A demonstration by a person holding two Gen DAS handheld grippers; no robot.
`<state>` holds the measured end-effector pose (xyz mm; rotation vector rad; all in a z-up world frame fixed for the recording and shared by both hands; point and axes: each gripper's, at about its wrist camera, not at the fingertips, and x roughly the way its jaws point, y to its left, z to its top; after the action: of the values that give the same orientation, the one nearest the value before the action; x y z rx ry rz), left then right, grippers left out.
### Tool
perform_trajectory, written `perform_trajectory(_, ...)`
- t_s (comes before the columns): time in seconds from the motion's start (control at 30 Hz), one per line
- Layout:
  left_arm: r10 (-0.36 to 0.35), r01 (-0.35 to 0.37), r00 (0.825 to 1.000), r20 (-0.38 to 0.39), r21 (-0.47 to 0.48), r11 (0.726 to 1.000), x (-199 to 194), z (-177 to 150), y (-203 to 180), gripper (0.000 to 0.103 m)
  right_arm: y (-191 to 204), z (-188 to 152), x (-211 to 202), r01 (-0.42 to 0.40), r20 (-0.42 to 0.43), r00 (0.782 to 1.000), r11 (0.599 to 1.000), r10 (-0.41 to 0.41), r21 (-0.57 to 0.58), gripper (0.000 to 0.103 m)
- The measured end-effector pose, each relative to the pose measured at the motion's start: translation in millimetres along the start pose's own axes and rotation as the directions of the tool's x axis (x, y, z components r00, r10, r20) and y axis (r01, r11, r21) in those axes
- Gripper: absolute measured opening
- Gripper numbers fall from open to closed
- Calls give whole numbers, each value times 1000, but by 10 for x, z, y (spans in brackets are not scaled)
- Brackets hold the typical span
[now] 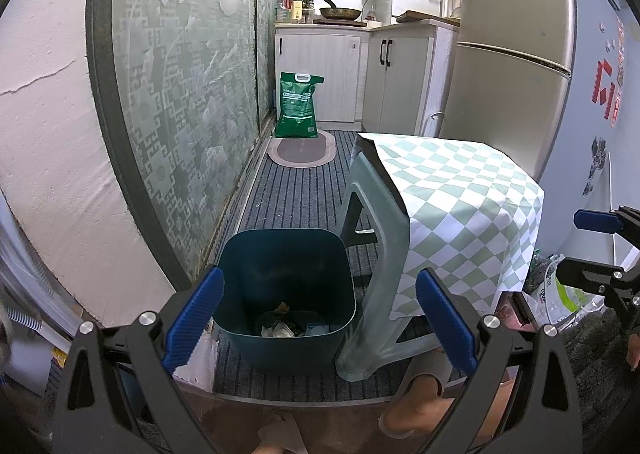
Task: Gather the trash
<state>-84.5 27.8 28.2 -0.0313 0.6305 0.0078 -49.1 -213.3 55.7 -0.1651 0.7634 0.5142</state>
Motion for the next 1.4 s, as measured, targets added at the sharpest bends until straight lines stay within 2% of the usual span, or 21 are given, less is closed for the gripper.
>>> perform_trajectory(1.4, 9, -8, 1000, -16, 19, 1000, 215, -26, -18, 98, -70, -33, 86, 33, -13, 999, 999, -33, 13, 100)
